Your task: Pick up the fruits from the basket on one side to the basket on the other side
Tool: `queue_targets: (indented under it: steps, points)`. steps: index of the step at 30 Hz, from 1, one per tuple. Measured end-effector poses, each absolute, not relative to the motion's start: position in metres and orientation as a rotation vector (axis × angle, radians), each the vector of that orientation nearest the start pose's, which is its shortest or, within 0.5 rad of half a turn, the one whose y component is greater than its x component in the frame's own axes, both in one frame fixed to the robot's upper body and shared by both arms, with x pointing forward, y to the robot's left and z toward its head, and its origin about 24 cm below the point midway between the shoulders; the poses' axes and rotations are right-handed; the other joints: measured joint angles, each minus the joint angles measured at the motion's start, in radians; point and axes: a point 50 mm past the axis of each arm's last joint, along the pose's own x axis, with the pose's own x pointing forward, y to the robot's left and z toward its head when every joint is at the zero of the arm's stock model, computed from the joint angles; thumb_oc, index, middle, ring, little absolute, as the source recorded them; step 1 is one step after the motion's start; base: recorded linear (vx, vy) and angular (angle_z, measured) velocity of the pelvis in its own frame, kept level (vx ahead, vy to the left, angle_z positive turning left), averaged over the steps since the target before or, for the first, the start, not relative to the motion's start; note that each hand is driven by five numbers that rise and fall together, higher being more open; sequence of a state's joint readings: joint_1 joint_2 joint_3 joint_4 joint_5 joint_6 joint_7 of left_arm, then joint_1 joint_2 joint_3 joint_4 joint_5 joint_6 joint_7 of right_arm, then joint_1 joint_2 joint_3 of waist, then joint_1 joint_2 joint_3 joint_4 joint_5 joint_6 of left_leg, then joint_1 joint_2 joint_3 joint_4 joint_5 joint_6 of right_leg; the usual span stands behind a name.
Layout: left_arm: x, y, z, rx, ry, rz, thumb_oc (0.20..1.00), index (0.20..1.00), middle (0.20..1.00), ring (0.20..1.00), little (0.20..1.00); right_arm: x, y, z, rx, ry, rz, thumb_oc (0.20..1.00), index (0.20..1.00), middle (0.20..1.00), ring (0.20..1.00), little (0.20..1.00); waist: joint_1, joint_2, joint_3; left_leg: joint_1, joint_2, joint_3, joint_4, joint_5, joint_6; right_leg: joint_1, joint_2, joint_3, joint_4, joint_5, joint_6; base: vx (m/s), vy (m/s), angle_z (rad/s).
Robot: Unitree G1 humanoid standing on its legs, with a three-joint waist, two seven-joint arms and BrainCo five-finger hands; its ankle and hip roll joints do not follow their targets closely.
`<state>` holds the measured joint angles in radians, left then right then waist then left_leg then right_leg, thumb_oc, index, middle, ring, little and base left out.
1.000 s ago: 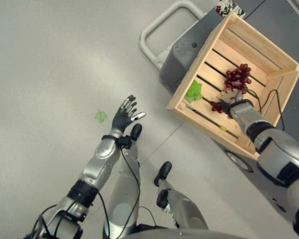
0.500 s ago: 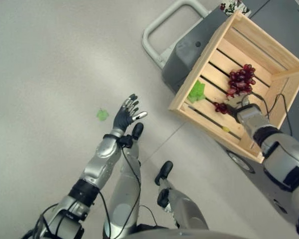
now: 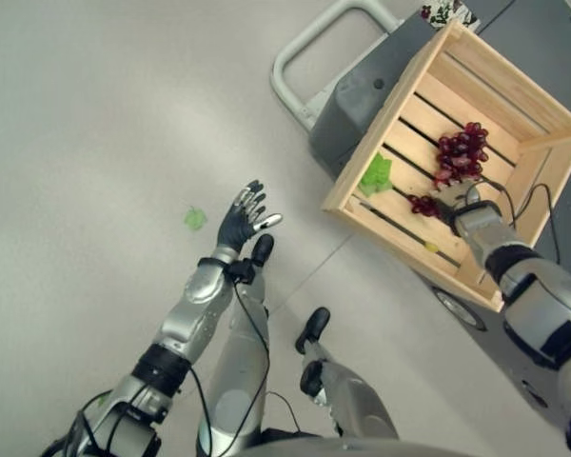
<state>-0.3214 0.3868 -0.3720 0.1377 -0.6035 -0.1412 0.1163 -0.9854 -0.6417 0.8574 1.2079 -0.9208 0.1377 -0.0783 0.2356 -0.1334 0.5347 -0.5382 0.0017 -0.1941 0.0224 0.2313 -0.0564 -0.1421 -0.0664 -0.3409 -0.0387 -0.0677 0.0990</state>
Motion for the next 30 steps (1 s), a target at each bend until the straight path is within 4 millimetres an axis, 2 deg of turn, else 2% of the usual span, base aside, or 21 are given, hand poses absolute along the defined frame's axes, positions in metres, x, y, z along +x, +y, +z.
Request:
queue_targets:
  steps: [10,11,12,14,21,30]
  points:
    - [0.302,0.133,0.09,-0.172,-0.133,-0.25,1.0,1.0,1.0,1.0,1.0,0.384,-0.266,0.097,-2.088,0.387,0.047,1.0,1.0,1.0,1.0,1.0,0.001,0.001,0.0,-0.004,-0.005,-0.003,0.0,0.0,0.0,-0.002,-0.002,-0.004,0.0,-0.003,0.001,0.0,0.0,0.0]
    - [0.302,0.133,0.09,-0.172,-0.133,-0.25,1.0,1.0,1.0,1.0,1.0,0.384,-0.266,0.097,-2.087,0.386,0.043,0.937,0.937,0.937,0.937,0.937,0.002,0.001,0.0,-0.005,-0.005,-0.003,0.0,-0.001,-0.001,-0.002,-0.003,-0.005,0.0,-0.003,0.001,0.0,0.0,0.0]
    - [0.302,0.133,0.09,-0.172,-0.133,-0.249,1.0,1.0,1.0,1.0,1.0,0.384,-0.265,0.097,-2.077,0.38,0.031,0.416,0.416,0.416,0.416,0.416,0.002,0.001,0.0,-0.006,-0.005,-0.004,0.0,-0.001,-0.001,-0.004,-0.002,-0.005,0.0,-0.003,0.001,0.0,0.0,0.0]
    - [0.302,0.132,0.09,-0.178,-0.133,-0.247,1.0,1.0,1.0,1.0,1.0,0.385,-0.265,0.099,-2.067,0.367,0.011,0.2,0.2,0.2,0.2,0.2,0.002,0.002,0.0,-0.012,-0.005,-0.004,0.0,-0.001,-0.001,-0.009,-0.002,-0.005,0.0,-0.003,0.001,0.0,0.0,0.0]
    - [0.302,0.132,0.09,-0.184,-0.132,-0.229,1.0,1.0,1.0,1.0,1.0,0.386,-0.261,0.1,-1.923,0.335,-0.042,0.2,0.2,0.2,0.2,0.2,0.003,0.009,0.0,-0.027,-0.008,-0.006,0.001,-0.001,-0.001,-0.022,-0.004,-0.009,0.0,-0.005,0.002,0.0,0.001,0.0]
    - [0.302,0.132,0.091,-0.186,-0.134,-0.221,1.0,1.0,1.0,1.0,1.0,0.383,-0.258,0.093,-1.885,0.308,-0.048,0.2,0.2,0.2,0.2,0.2,-0.001,0.013,0.0,-0.032,-0.008,-0.005,0.002,-0.001,-0.001,-0.028,-0.004,-0.01,0.0,-0.007,0.001,0.0,0.0,0.0]
